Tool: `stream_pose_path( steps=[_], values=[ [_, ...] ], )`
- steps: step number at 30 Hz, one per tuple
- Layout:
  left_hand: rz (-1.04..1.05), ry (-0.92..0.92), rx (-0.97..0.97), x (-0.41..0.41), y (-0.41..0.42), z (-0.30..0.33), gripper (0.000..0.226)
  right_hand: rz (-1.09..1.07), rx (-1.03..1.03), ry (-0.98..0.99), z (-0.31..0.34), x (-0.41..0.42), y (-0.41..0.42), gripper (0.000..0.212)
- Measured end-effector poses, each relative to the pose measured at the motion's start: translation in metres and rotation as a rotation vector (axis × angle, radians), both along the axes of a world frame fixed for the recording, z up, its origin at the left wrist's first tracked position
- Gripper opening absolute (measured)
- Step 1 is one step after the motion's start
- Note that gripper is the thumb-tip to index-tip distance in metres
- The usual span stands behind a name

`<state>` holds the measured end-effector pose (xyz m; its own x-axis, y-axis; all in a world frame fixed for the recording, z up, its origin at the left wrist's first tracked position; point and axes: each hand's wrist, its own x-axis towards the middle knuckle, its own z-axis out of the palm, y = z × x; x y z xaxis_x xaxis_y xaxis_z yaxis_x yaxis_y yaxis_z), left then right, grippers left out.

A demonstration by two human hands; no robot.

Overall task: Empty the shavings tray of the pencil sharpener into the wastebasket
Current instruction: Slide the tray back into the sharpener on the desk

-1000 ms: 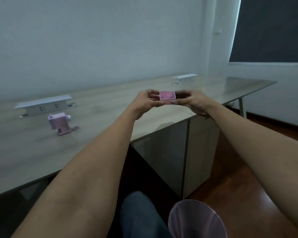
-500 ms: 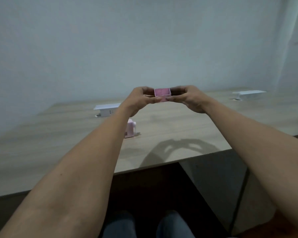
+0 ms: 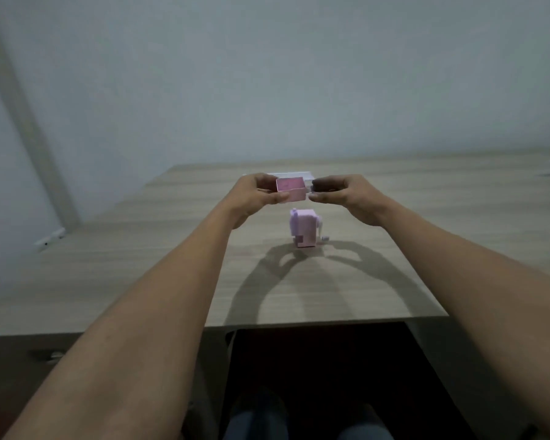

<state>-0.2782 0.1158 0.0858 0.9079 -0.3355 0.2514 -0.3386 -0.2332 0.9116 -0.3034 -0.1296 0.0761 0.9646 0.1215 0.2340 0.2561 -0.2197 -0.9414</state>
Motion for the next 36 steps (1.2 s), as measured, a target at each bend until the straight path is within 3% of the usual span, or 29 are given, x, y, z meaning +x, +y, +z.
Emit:
stream_pose_path(
  steps=[5,15,36],
  values=[
    [0.068,0.055,-0.023,0.021,0.03,-0.035,0.046,-0.079,-0.02,0.021,-0.021,0.021,-0.006,0.061],
    [0.13,0.214,0.01,0.043,0.037,-0.111,0.053,0.029,-0.087,0.119,-0.051,0.041,-0.012,0.06],
    [-0.005,0.236,-0.061,0.043,0.009,-0.118,0.051,0.043,-0.032,0.101,-0.058,0.042,-0.012,0.059]
  ],
)
